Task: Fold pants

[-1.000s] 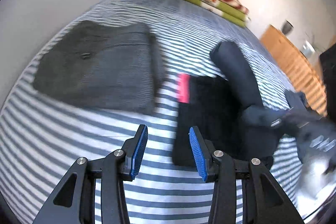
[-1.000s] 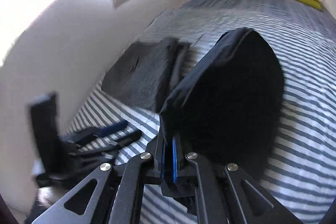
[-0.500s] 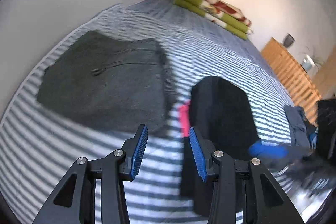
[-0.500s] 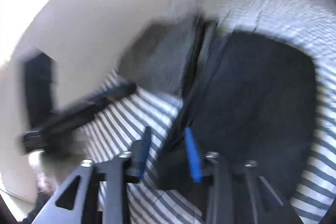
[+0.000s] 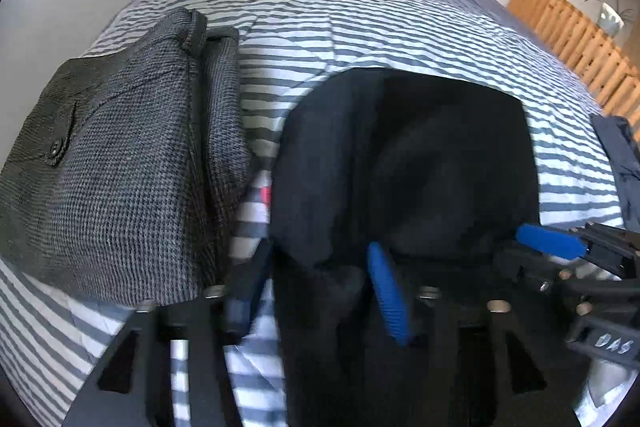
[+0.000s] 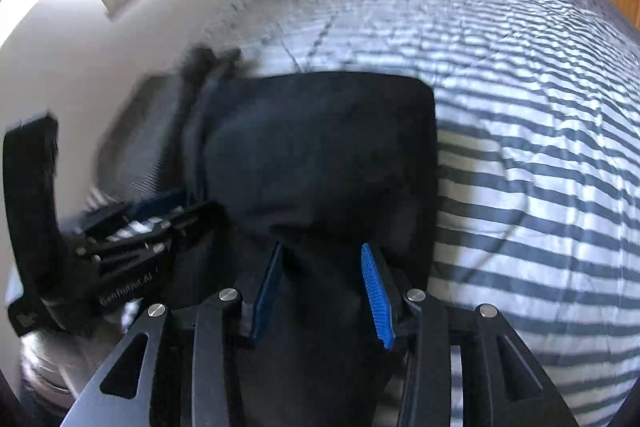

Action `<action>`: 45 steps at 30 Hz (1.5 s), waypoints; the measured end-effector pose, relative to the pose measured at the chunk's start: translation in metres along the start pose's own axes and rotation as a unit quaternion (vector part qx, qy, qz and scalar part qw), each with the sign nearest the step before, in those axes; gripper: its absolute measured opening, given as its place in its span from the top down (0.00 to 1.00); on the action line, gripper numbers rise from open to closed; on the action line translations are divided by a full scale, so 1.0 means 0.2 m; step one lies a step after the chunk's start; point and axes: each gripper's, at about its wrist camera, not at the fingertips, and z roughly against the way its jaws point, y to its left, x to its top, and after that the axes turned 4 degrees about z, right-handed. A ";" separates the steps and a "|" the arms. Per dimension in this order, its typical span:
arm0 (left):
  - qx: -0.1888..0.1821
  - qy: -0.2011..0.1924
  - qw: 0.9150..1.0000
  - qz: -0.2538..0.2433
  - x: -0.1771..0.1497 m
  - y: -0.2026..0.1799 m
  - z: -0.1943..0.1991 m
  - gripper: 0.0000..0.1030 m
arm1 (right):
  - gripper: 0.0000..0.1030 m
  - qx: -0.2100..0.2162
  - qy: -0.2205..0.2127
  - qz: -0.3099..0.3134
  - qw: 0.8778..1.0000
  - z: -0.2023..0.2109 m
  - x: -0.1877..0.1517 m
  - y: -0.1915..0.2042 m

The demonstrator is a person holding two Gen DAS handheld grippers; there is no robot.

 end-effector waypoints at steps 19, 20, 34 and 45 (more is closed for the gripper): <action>-0.039 0.020 0.995 0.095 -0.08 0.14 0.08 0.22 | 0.53 0.132 -0.005 -0.070 0.989 0.06 -0.12 -0.29; -0.036 0.017 0.995 0.094 -0.08 0.14 0.09 0.24 | 0.56 0.129 -0.005 -0.064 0.990 0.06 -0.10 -0.28; -0.086 0.030 0.988 0.129 -0.22 0.15 0.20 0.50 | 0.55 0.137 0.003 -0.072 0.988 0.04 -0.10 -0.30; -0.127 -0.021 0.979 0.159 -0.24 0.16 0.51 0.91 | 0.91 0.120 -0.050 -0.016 0.991 0.28 -0.03 -0.05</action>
